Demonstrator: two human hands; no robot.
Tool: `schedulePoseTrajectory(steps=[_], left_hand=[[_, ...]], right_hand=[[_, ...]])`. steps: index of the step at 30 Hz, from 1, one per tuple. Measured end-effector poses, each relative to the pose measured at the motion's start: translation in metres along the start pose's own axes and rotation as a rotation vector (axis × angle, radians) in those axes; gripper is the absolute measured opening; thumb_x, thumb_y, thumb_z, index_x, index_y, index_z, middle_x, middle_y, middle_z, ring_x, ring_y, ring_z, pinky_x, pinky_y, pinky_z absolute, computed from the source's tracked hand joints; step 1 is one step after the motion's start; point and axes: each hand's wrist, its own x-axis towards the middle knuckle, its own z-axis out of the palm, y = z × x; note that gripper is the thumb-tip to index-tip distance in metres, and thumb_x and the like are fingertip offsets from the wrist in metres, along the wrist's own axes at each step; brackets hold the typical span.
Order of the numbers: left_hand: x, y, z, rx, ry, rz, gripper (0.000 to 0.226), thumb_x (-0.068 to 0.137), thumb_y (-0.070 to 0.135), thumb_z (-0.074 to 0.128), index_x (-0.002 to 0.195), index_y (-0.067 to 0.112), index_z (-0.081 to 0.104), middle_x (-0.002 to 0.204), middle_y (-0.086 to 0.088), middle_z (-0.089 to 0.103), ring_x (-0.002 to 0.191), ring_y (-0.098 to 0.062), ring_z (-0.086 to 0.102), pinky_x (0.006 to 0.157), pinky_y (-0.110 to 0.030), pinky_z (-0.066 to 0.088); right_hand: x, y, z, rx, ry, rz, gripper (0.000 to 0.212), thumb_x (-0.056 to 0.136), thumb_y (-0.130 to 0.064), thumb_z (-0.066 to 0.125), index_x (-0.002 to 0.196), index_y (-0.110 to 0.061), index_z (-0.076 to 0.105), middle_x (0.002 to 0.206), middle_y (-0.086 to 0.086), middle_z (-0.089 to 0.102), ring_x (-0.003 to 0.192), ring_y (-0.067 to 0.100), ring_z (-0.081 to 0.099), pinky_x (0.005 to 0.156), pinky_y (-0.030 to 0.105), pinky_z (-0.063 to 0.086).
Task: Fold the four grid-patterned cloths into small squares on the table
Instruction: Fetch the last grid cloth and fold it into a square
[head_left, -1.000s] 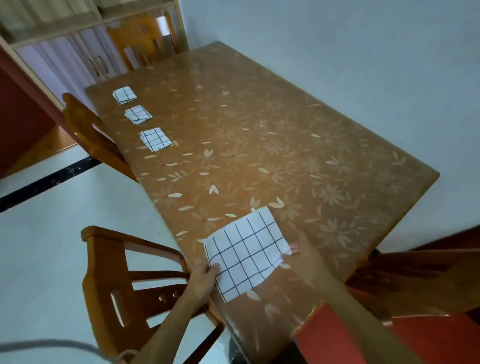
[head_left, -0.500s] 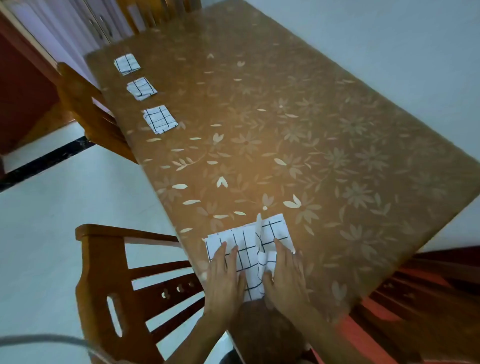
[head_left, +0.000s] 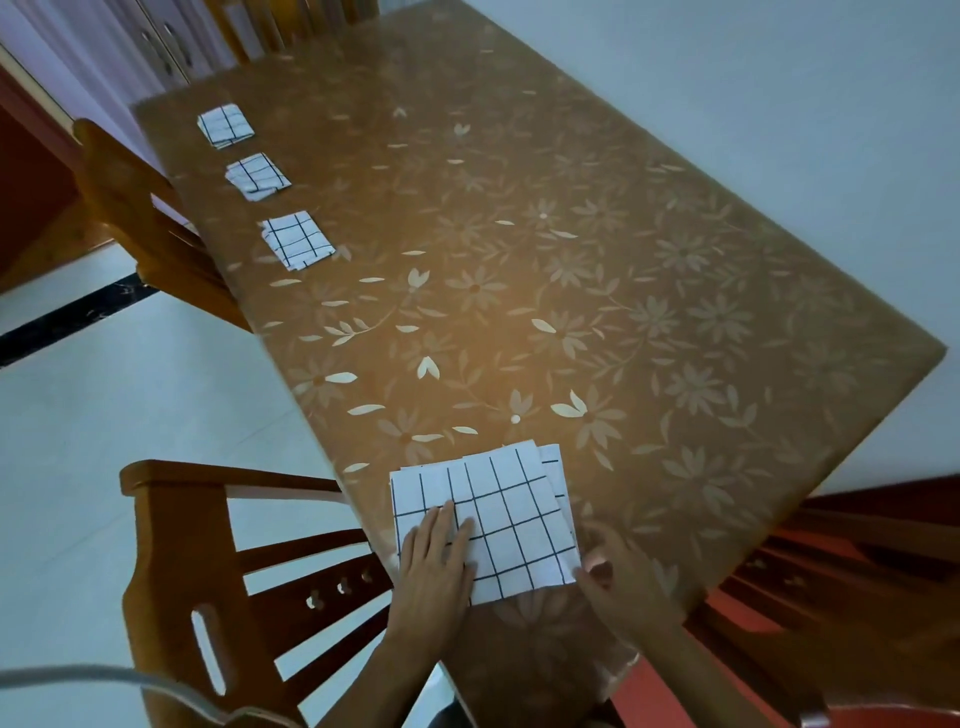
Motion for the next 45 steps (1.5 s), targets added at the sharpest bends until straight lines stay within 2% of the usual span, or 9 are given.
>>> schedulePoseTrajectory(steps=[5, 8, 13, 16, 21, 31, 35, 41, 45], left_hand=[[0.002, -0.006, 0.005, 0.021, 0.023, 0.095, 0.046, 0.094, 0.037, 0.051, 0.137, 0.023, 0.053, 0.149, -0.015, 0.049, 0.137, -0.034, 0.047, 0.105, -0.051, 0.045], [0.002, -0.002, 0.001, 0.007, 0.014, 0.145, 0.055, 0.083, 0.034, 0.073, 0.134, 0.024, 0.054, 0.146, -0.015, 0.053, 0.133, -0.035, 0.052, 0.101, -0.051, 0.047], [0.002, 0.000, 0.000, 0.007, -0.036, 0.140, 0.064, 0.078, 0.036, 0.079, 0.135, 0.021, 0.054, 0.145, -0.016, 0.053, 0.132, -0.036, 0.054, 0.101, -0.052, 0.048], [0.003, 0.000, 0.002, 0.004, -0.039, 0.163, 0.060, 0.086, 0.047, 0.063, 0.137, 0.018, 0.049, 0.145, -0.017, 0.054, 0.131, -0.037, 0.054, 0.101, -0.053, 0.045], [0.004, -0.011, 0.013, -0.005, -0.056, 0.158, 0.059, 0.105, 0.048, 0.012, 0.150, 0.019, 0.037, 0.156, -0.014, 0.040, 0.144, -0.034, 0.037, 0.117, -0.052, 0.021], [0.005, -0.024, 0.021, 0.028, -0.004, 0.144, 0.066, 0.103, 0.057, 0.019, 0.160, 0.026, 0.010, 0.168, -0.003, 0.004, 0.155, -0.023, 0.002, 0.122, -0.053, 0.010], [0.004, -0.023, 0.021, 0.042, -0.012, 0.143, 0.068, 0.102, 0.058, 0.023, 0.160, 0.025, 0.010, 0.168, -0.004, 0.004, 0.155, -0.024, 0.001, 0.121, -0.054, 0.011], [0.003, -0.012, 0.014, 0.080, -0.020, 0.127, 0.065, 0.100, 0.047, 0.034, 0.157, 0.016, 0.026, 0.165, -0.014, 0.019, 0.152, -0.032, 0.018, 0.118, -0.056, 0.021], [-0.001, 0.003, 0.011, 0.080, -0.109, 0.173, 0.073, 0.078, 0.028, 0.078, 0.143, 0.012, 0.049, 0.153, -0.021, 0.043, 0.138, -0.039, 0.045, 0.108, -0.054, 0.042]], right_hand=[[-0.012, -0.003, 0.006, -0.135, 0.102, 0.066, 0.055, 0.075, -0.036, 0.065, 0.127, -0.039, 0.049, 0.089, -0.025, 0.060, 0.100, 0.013, 0.058, 0.093, 0.043, 0.040], [-0.025, -0.018, 0.015, -0.140, 0.306, -0.028, 0.063, 0.069, -0.019, 0.064, 0.131, -0.022, 0.054, 0.109, -0.005, 0.061, 0.108, 0.021, 0.051, 0.087, 0.033, 0.038], [-0.023, -0.048, 0.047, -0.238, 0.265, -0.365, 0.057, 0.081, -0.013, 0.063, 0.136, -0.022, 0.052, 0.150, 0.002, 0.047, 0.142, 0.021, 0.040, 0.113, 0.042, 0.038], [-0.014, -0.066, 0.076, -0.416, 0.158, -0.468, 0.058, 0.084, -0.028, 0.068, 0.139, -0.020, 0.053, 0.154, 0.004, 0.044, 0.140, 0.024, 0.045, 0.119, 0.041, 0.031], [0.007, -0.063, 0.095, -0.510, 0.068, -0.394, 0.061, 0.106, -0.045, 0.009, 0.152, -0.014, 0.035, 0.161, 0.008, 0.029, 0.148, 0.025, 0.031, 0.115, 0.041, 0.015], [0.023, -0.015, 0.063, -0.598, 0.084, -0.406, 0.065, 0.104, -0.053, 0.022, 0.159, -0.019, 0.016, 0.167, 0.009, 0.008, 0.155, 0.024, 0.007, 0.122, 0.047, 0.011], [0.017, -0.010, 0.053, -0.498, 0.177, -0.248, 0.065, 0.101, -0.050, 0.035, 0.156, -0.017, 0.028, 0.164, 0.014, 0.021, 0.151, 0.032, 0.020, 0.119, 0.049, 0.024], [-0.022, -0.036, 0.033, -0.026, 0.268, 0.130, 0.058, 0.096, -0.035, 0.058, 0.147, -0.019, 0.035, 0.137, 0.006, 0.043, 0.116, 0.026, 0.058, 0.082, 0.036, 0.052], [-0.029, -0.038, 0.033, 0.188, 0.220, 0.369, 0.054, 0.090, -0.040, 0.064, 0.134, -0.016, 0.044, 0.122, 0.005, 0.062, 0.107, 0.027, 0.064, 0.086, 0.040, 0.051]])
